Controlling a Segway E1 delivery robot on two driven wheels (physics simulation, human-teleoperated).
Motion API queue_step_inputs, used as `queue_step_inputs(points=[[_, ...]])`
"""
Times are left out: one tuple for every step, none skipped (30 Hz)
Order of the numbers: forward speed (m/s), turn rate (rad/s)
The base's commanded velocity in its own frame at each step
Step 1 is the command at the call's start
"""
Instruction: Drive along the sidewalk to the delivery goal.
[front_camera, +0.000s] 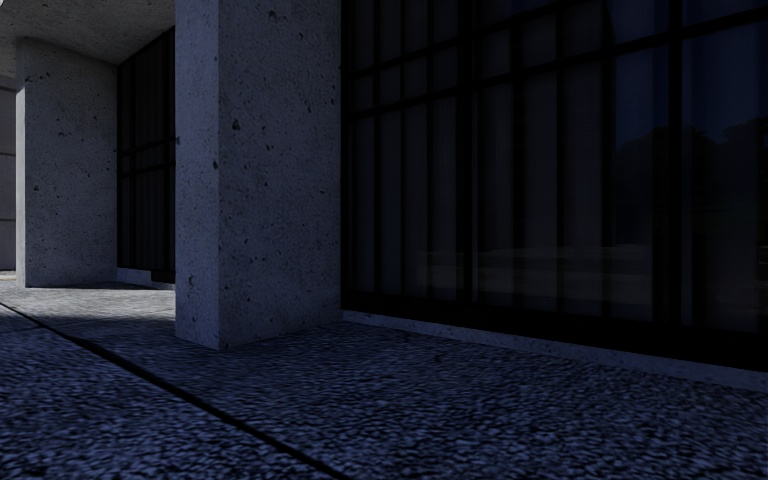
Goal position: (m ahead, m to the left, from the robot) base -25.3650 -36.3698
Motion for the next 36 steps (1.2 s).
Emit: queue_step_inputs(points=[[0.0,0.0],[0.0,0.0],[0.0,0.0],[0.0,0.0],[0.0,0.0],[0.0,0.0],[0.0,0.0],[0.0,0.0],[0.0,0.0],[0.0,0.0],[0.0,0.0],[0.0,0.0],[0.0,-0.02],[0.0,-0.02],[0.0,-0.21],[0.0,-0.3],[0.09,-0.33],[0.32,-0.34],[0.32,-0.34],[0.52,-0.38],[0.65,-0.51],[0.69,-0.57],[0.7,-0.58],[0.7,-0.58],[0.73,-0.58],[0.74,-0.58],[0.75,-0.58],[0.75,-0.58],[0.75,-0.58],[0.75,-0.58],[0.75,-0.58],[0.75,-0.58],[0.75,-0.58],[0.75,-0.58],[0.75,-0.58],[0.75,-0.58]])
